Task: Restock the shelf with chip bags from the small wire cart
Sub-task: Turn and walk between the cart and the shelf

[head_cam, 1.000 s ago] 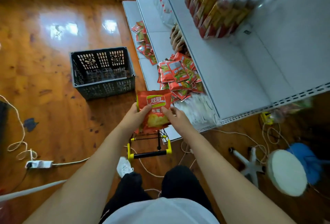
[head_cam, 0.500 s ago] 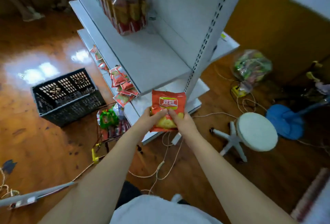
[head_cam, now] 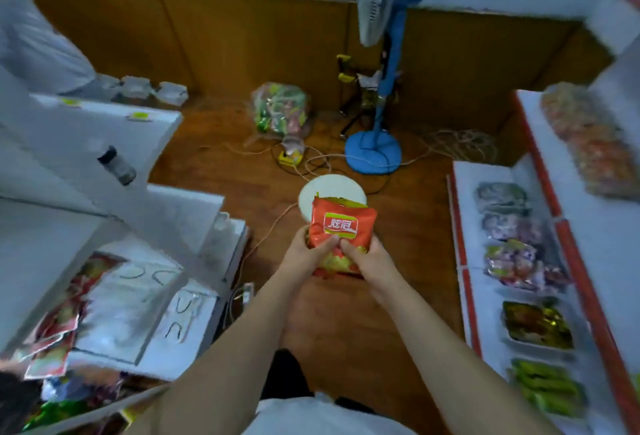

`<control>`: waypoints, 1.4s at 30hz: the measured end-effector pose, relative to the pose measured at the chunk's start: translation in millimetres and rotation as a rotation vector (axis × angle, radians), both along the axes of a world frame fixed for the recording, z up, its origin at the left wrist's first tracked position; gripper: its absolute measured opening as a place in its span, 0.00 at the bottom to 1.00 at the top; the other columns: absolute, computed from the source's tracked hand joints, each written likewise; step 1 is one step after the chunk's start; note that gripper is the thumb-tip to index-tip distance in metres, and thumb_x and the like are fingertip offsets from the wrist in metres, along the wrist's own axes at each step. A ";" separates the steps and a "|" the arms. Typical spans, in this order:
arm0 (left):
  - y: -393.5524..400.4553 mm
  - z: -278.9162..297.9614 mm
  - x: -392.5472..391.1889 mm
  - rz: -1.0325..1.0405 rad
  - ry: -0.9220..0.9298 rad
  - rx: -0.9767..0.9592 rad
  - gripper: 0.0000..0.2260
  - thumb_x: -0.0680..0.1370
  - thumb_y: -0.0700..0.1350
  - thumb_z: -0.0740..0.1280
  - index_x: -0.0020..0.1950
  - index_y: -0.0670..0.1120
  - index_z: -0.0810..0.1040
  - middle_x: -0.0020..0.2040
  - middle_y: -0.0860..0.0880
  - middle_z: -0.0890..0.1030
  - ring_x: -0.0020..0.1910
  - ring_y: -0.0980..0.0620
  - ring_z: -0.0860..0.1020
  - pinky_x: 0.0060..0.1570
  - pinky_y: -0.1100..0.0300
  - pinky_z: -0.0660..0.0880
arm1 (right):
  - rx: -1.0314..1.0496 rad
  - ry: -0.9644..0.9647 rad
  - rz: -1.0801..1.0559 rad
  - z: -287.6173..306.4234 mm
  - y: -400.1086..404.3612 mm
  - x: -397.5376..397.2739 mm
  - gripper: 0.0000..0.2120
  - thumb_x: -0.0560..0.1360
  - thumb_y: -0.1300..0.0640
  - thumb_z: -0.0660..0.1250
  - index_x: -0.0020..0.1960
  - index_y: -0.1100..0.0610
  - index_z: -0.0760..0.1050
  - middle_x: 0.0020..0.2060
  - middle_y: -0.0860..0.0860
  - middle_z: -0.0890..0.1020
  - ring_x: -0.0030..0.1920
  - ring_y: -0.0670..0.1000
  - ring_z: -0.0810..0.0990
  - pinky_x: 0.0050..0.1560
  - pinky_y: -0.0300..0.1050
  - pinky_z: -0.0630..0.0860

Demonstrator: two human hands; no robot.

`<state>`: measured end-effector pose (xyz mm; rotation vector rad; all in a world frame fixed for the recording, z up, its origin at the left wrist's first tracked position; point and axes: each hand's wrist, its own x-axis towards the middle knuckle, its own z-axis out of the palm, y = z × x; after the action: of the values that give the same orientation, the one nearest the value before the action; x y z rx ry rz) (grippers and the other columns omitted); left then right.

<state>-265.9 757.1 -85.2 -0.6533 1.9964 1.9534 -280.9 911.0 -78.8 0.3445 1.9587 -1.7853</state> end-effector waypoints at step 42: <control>710.2 -159.8 -109.0 -1.566 0.217 -0.241 0.28 0.68 0.47 0.78 0.66 0.46 0.75 0.52 0.51 0.81 0.49 0.52 0.81 0.46 0.62 0.75 | 0.349 -0.415 -1.062 -156.9 600.4 71.7 0.18 0.78 0.49 0.67 0.62 0.59 0.75 0.47 0.55 0.80 0.48 0.55 0.78 0.44 0.42 0.74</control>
<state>-374.9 1467.3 -245.1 0.9227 1.7720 0.7868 -209.1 1511.5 -235.7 1.9821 1.8661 -1.6230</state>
